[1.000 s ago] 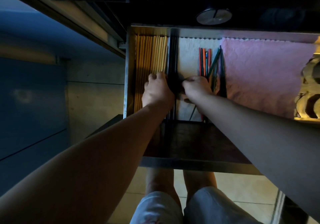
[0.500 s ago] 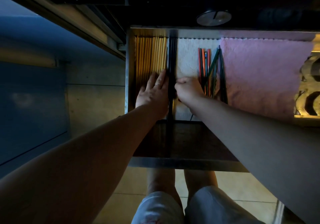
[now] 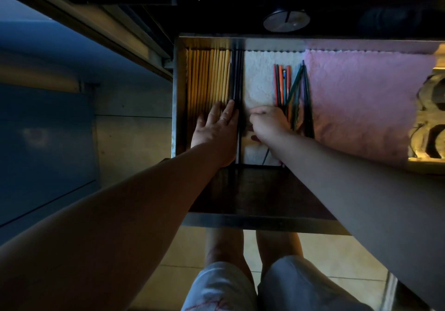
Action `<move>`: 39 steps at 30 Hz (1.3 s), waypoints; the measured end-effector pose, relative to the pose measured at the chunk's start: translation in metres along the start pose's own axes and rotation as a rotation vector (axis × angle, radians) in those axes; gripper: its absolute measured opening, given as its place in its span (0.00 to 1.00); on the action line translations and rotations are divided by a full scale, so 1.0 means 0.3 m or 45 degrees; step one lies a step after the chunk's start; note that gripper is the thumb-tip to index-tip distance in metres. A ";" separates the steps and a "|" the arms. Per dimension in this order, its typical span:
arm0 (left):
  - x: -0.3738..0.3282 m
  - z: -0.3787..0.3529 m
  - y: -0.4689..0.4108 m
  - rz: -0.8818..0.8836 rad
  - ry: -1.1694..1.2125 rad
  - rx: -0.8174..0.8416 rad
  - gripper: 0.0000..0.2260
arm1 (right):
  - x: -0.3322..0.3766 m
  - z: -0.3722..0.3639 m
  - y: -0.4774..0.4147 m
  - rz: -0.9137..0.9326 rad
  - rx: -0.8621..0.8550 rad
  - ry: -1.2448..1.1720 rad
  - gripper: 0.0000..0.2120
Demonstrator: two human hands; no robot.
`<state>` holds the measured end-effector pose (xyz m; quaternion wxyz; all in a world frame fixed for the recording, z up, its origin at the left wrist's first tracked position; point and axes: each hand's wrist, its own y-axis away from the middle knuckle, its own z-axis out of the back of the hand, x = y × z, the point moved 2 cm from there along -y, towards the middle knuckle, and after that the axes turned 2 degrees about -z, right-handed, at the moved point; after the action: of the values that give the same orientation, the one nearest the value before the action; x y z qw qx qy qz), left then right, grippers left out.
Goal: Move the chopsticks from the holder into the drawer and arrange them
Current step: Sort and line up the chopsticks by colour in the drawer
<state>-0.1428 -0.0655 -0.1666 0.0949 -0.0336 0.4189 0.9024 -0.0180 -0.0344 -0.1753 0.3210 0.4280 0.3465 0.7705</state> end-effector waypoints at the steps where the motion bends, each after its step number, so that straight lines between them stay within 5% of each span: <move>1: -0.007 0.004 0.002 0.005 0.014 -0.023 0.37 | -0.007 0.015 -0.006 0.002 -0.020 -0.012 0.11; 10: -0.160 0.056 -0.004 -0.081 0.204 -0.267 0.27 | -0.081 0.159 -0.080 0.107 -0.111 0.048 0.10; 17: -0.278 0.087 -0.073 0.169 0.671 -0.195 0.11 | -0.158 0.225 -0.139 0.058 -0.104 -0.161 0.13; 27: -0.343 0.014 -0.150 0.444 0.912 -0.166 0.11 | -0.201 0.274 -0.131 0.301 -0.043 -0.142 0.06; 30: -0.328 0.006 -0.144 0.457 0.965 -0.186 0.11 | -0.201 0.283 -0.129 0.369 -0.086 -0.116 0.19; 39: -0.290 0.001 -0.139 0.493 0.966 -0.197 0.08 | -0.218 0.348 -0.143 0.324 -0.105 0.232 0.19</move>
<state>-0.0492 -0.0514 -0.1856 -0.2398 -0.2907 0.3540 0.8560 0.1105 -0.0353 -0.1976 0.2052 0.3833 0.2852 0.8542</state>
